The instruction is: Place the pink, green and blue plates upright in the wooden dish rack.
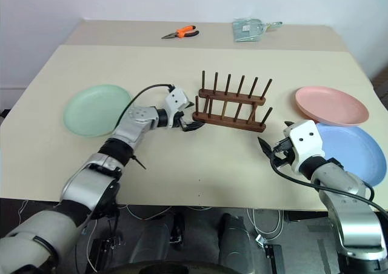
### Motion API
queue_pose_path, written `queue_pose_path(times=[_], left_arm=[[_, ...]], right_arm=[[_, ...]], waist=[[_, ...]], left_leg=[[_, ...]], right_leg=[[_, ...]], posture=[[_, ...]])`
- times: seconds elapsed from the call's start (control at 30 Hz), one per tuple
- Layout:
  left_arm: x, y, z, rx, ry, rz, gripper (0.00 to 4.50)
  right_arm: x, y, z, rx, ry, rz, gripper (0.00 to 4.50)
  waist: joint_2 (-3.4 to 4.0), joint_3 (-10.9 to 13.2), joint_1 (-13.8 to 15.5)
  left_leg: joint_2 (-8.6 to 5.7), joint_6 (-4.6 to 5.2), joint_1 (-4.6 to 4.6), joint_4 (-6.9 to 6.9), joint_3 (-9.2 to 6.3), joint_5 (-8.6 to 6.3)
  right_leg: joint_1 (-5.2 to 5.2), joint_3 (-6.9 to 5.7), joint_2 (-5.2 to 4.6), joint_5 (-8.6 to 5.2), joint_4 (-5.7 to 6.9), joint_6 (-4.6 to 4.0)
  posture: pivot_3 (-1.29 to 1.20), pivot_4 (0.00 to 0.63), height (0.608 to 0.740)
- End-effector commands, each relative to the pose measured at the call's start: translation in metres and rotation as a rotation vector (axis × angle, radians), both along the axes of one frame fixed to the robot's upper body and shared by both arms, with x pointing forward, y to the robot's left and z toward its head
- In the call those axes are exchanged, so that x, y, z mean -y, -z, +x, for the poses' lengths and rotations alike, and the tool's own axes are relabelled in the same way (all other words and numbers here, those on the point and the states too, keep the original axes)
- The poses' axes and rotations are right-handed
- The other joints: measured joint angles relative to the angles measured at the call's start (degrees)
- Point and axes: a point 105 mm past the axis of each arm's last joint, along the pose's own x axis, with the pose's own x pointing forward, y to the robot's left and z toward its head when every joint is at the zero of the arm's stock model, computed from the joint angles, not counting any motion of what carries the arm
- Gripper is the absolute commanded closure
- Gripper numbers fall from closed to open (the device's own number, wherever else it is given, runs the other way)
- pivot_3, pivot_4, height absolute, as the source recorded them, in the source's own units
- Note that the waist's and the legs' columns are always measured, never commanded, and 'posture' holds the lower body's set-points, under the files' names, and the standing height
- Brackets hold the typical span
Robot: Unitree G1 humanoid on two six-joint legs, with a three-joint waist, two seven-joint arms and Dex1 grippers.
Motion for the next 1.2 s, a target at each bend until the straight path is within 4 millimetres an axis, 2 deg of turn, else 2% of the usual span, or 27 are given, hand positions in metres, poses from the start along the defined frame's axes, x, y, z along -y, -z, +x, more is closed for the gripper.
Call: queue_pose_path(times=[0.03, 0.1, 0.27, 0.33, 0.6, 0.7, 0.77, 0.8, 0.9, 0.93, 1.0, 1.03, 1.1, 1.2], left_arm=[[0.011, 0.006, -0.009, -0.003, 0.103, 0.041, 0.51], [0.015, 0.004, -0.012, -0.019, 0.137, 0.012, 1.29], [0.019, 0.005, -0.023, -0.017, 0.214, 0.001, 3.72], [0.016, 0.006, -0.030, -0.010, 0.246, 0.003, 3.71], [-0.002, -0.001, -0.082, 0.027, 0.444, 0.049, 3.71], [-0.009, 0.003, -0.087, 0.026, 0.416, 0.091, 3.71], [-0.011, 0.002, -0.083, 0.005, 0.367, 0.070, 2.65], [-0.012, 0.002, -0.082, 0.003, 0.356, 0.066, 2.28], [-0.028, 0.007, -0.076, -0.009, 0.280, 0.103, 0.84], [-0.032, 0.007, -0.075, -0.016, 0.262, 0.104, 0.84], [-0.047, 0.008, -0.078, -0.067, 0.225, 0.100, 0.78], [-0.055, 0.009, -0.084, -0.095, 0.229, 0.105, 1.23], [-0.065, 0.009, -0.096, -0.135, 0.241, 0.101, 1.80], [-0.069, 0.011, -0.119, -0.194, 0.286, 0.103, 3.25]], right_arm=[[-0.005, -0.016, -0.008, 0.064, 0.021, -0.019, 0.00], [-0.003, -0.015, -0.010, 0.063, 0.035, -0.017, 0.00], [0.010, -0.006, -0.016, 0.033, 0.058, -0.032, 0.00], [0.015, -0.006, -0.019, 0.023, 0.059, -0.045, 0.00], [0.035, -0.006, -0.038, -0.049, 0.061, -0.076, 0.00], [0.041, -0.001, -0.043, -0.076, 0.060, -0.084, 0.00], [0.040, 0.002, -0.041, -0.081, 0.057, -0.089, 0.00], [0.039, 0.002, -0.041, -0.082, 0.056, -0.091, 0.00], [0.030, 0.005, -0.039, -0.091, 0.018, -0.075, 0.00], [0.028, 0.005, -0.039, -0.095, 0.010, -0.071, 0.00], [0.022, 0.009, -0.040, -0.111, -0.017, -0.065, 0.57], [0.017, 0.011, -0.040, -0.120, -0.037, -0.062, 0.95], [0.010, 0.014, -0.040, -0.128, -0.063, -0.051, 1.91], [-0.002, 0.021, -0.039, -0.154, -0.094, -0.009, 3.40]], waist=[[0.00, 0.00, -0.01], [-0.01, -0.01, -0.02], [0.00, -0.01, -0.03], [0.01, -0.02, -0.05], [0.04, -0.03, -0.05], [0.04, -0.03, 0.05], [0.05, -0.03, 0.02], [0.05, -0.03, -0.02], [0.05, -0.04, -0.13], [0.06, -0.04, -0.16], [0.07, -0.04, -0.39], [0.08, -0.05, -0.53], [0.09, -0.06, -1.13], [0.11, -0.07, -1.53]], left_leg=[[0.01, 0.00, 0.00, 0.01, 0.00, 0.00], [0.05, 0.00, 0.02, 0.03, -0.01, -0.01], [0.08, -0.02, 0.03, 0.04, -0.04, -0.03], [0.08, 0.02, 0.03, 0.03, -0.03, -0.03], [0.11, 0.03, 0.05, 0.04, -0.04, -0.03], [0.11, -0.13, 0.05, 0.05, -0.05, -0.12], [0.11, -0.14, 0.05, 0.08, -0.06, -0.13], [0.11, -0.14, 0.06, 0.08, -0.06, -0.13], [0.12, -0.15, 0.06, 0.07, -0.08, -0.13], [0.12, -0.14, 0.07, 0.06, -0.09, -0.13], [0.13, -0.14, 0.07, 0.04, -0.09, -0.13], [0.13, -0.11, 0.07, 0.03, -0.08, -0.11], [0.13, -0.09, 0.07, 0.01, -0.08, -0.10], [0.12, -0.14, 0.08, 0.01, -0.08, -0.13]], right_leg=[[0.01, 0.00, 0.00, 0.00, -0.01, 0.00], [0.04, 0.00, 0.00, -0.02, -0.01, 0.03], [0.06, 0.00, -0.02, -0.02, -0.01, 0.03], [0.06, 0.00, -0.02, -0.02, -0.02, 0.03], [0.05, 0.02, 0.00, 0.05, 0.03, -0.10], [0.07, 0.02, -0.01, -0.03, 0.01, 0.03], [0.08, 0.03, -0.01, -0.03, 0.00, 0.03], [0.09, 0.03, -0.01, -0.03, 0.00, 0.03], [0.07, 0.03, 0.00, -0.03, 0.02, 0.03], [0.06, 0.03, 0.02, -0.04, 0.03, 0.04], [0.03, 0.03, 0.03, -0.04, 0.02, 0.03], [0.02, 0.04, 0.04, -0.04, 0.03, 0.03], [0.00, 0.04, 0.04, -0.04, 0.03, 0.02], [0.03, 0.04, 0.01, -0.05, 0.01, 0.03]], posture=[[0.00, 0.150, 0.740], [0.00, 0.150, 0.740], [0.00, 0.150, 0.740], [0.00, 0.150, 0.740], [0.00, 0.150, 0.740], [0.00, 0.150, 0.740], [0.00, 0.150, 0.740], [0.00, 0.150, 0.740], [0.00, 0.150, 0.740], [0.00, 0.150, 0.740], [0.00, 0.150, 0.740], [0.00, 0.150, 0.740], [0.00, 0.150, 0.740], [0.00, 0.150, 0.740]])
